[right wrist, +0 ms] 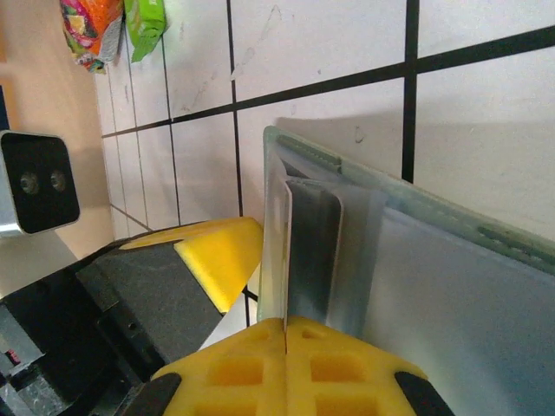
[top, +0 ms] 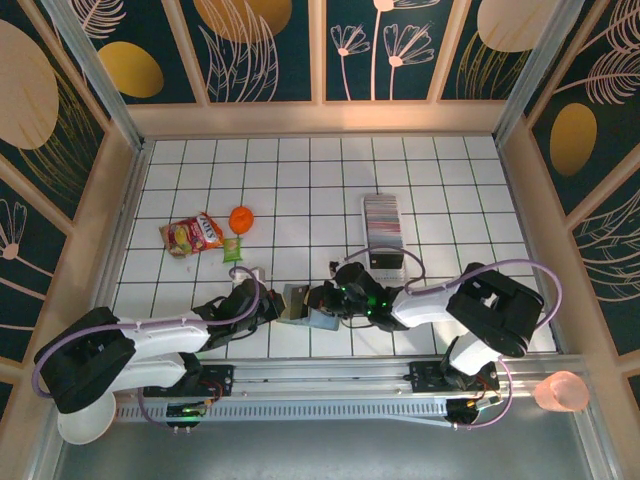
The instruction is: Put the credit cards into the card holder
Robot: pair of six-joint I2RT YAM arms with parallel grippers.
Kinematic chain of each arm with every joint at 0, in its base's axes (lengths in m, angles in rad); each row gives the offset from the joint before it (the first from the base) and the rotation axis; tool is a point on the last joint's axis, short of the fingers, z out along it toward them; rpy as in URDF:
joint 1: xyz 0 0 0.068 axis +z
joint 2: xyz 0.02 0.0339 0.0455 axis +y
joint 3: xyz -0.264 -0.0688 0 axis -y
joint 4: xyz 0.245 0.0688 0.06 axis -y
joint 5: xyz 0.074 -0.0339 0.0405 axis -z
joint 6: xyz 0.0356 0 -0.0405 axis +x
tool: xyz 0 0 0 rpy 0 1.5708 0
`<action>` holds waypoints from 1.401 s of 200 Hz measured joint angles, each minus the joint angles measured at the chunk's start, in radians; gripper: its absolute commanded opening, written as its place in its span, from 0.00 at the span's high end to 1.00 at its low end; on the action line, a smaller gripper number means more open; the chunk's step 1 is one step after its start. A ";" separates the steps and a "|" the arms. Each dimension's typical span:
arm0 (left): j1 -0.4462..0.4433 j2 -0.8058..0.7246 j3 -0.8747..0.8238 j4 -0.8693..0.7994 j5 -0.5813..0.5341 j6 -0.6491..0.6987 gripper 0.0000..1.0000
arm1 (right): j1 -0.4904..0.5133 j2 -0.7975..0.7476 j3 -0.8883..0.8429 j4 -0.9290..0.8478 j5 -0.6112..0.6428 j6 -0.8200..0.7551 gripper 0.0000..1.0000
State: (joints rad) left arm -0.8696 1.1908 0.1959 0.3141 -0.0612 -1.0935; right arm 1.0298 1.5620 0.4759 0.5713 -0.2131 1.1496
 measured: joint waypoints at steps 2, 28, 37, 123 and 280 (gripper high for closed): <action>0.000 0.000 0.000 0.000 0.000 0.000 1.00 | 0.000 0.002 0.001 -0.003 0.001 -0.001 0.87; 0.000 -0.011 -0.006 -0.001 0.000 0.000 1.00 | 0.004 0.019 0.022 -0.049 0.010 -0.014 0.85; 0.000 -0.018 -0.010 -0.002 0.000 -0.001 1.00 | 0.007 0.022 0.030 -0.069 0.018 -0.016 0.90; 0.000 -0.052 -0.033 -0.011 -0.007 -0.008 1.00 | 0.018 0.046 0.085 -0.105 0.086 0.013 1.00; 0.000 -0.046 -0.032 -0.003 -0.006 -0.007 1.00 | 0.051 -0.064 0.208 -0.494 0.204 -0.105 0.59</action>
State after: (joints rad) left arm -0.8696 1.1446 0.1635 0.3115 -0.0677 -1.1007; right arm 1.0813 1.4982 0.6842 0.0772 -0.0090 1.0451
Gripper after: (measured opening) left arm 0.039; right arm 0.407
